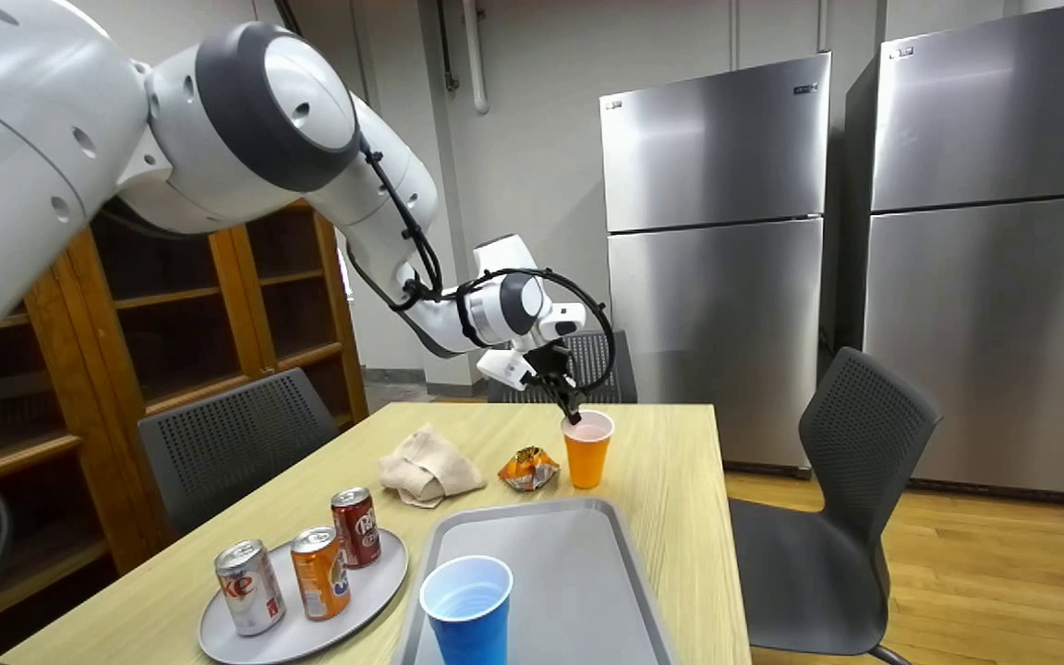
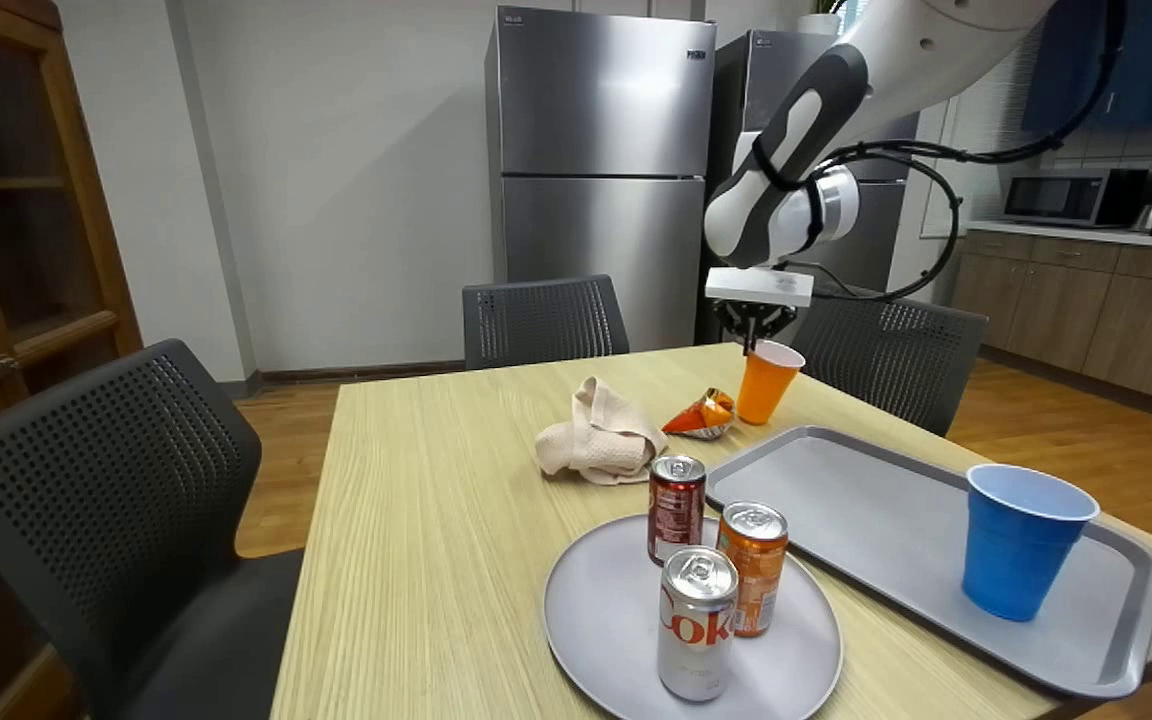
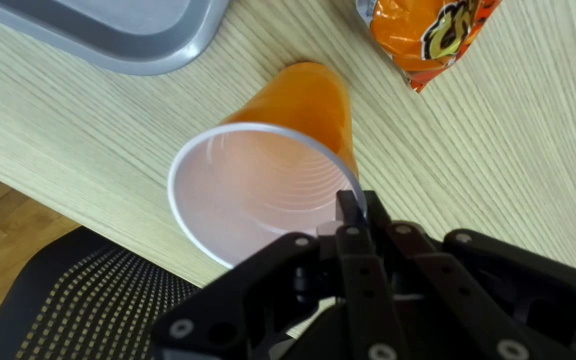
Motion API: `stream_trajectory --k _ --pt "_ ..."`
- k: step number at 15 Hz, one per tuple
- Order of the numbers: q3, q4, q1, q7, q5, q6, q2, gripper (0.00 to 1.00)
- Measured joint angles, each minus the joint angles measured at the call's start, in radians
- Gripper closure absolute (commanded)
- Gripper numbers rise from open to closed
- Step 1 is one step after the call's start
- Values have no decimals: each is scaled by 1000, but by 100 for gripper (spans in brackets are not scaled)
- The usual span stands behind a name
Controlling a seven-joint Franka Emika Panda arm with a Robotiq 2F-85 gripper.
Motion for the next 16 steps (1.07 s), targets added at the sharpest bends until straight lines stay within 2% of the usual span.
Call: stream_trajectory --k 4,9,10,16 --pt "2 66 1 -9 0 -41 36 41" --pt "2 86 5 -26 0 -41 20 4" --pt "2 85 6 -32 0 -41 12 0" --pt "22 17 9 -105 1 -41 -78 0"
